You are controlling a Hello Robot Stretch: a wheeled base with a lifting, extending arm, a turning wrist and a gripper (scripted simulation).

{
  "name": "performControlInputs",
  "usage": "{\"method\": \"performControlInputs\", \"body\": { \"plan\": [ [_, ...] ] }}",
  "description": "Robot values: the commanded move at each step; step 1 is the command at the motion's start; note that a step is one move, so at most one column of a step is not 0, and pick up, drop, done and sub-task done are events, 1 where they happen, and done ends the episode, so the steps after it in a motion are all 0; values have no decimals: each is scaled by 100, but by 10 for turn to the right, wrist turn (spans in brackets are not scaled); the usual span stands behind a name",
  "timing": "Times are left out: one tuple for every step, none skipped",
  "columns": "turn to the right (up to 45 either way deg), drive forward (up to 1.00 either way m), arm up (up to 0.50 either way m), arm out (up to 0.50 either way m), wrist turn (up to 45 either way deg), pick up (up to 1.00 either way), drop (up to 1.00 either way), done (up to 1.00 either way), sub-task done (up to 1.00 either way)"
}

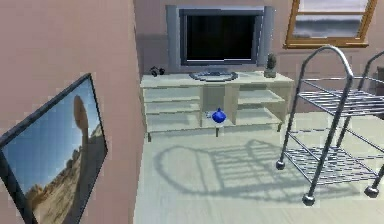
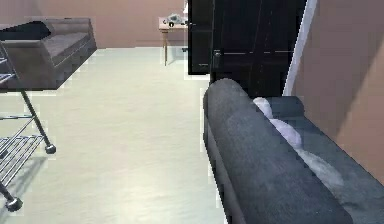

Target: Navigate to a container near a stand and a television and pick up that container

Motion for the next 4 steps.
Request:
{"method": "performControlInputs", "body": {
  "plan": [
    [0,100,0,0,0,0,0,0,0],
    [-60,0,0,0,0,0,0,0,0],
    [0,60,0,0,0,0,0,0,0],
    [450,0,0,0,0,0,0,0,0]
  ]
}}
